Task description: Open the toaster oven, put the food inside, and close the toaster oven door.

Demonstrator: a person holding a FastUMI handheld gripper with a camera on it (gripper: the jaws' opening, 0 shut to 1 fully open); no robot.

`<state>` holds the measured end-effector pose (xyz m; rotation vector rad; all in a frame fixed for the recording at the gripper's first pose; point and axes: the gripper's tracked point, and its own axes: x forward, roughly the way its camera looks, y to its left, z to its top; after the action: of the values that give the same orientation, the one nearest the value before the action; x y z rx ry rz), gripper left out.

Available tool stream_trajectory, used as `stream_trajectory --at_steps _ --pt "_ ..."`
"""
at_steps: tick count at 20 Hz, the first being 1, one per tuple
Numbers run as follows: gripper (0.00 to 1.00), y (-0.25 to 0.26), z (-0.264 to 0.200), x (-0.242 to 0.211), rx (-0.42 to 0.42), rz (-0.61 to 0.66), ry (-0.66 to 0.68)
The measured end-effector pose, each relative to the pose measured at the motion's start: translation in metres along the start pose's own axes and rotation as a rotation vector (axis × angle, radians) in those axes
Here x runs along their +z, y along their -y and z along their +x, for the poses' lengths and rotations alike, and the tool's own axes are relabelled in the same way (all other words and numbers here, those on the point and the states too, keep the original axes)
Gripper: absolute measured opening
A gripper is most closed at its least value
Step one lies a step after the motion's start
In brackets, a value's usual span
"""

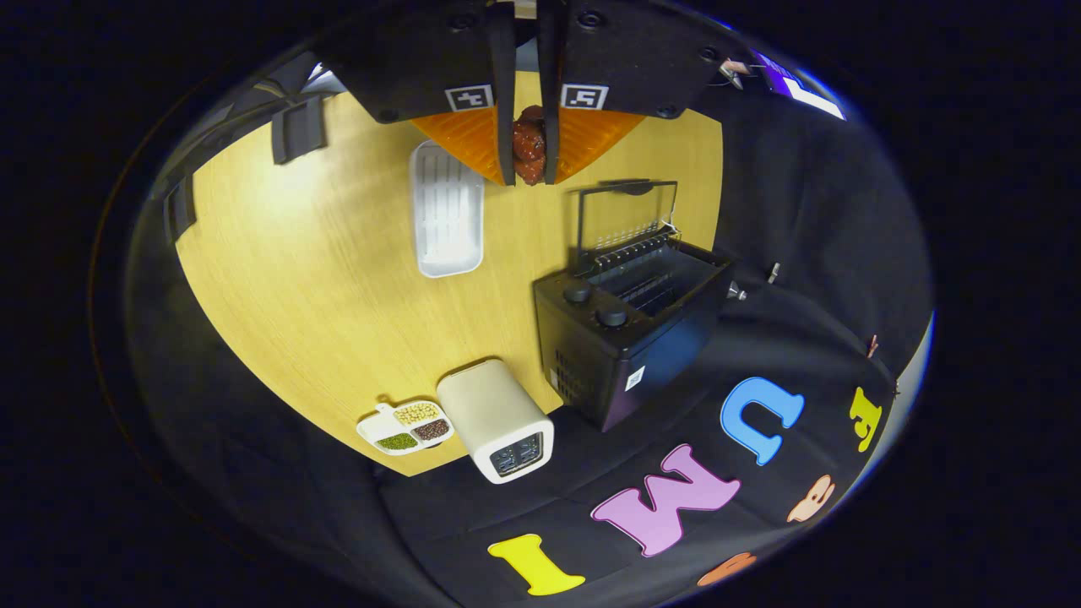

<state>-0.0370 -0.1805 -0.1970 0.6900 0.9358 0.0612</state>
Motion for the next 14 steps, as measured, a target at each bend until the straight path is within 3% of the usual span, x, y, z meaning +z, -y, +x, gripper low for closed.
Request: stream_trajectory --at_steps 8,14 --pt "0.14 -0.114 0.013 -0.032 0.068 0.043 0.077" --pt "0.14 -0.166 0.02 -0.032 0.106 0.011 0.104"
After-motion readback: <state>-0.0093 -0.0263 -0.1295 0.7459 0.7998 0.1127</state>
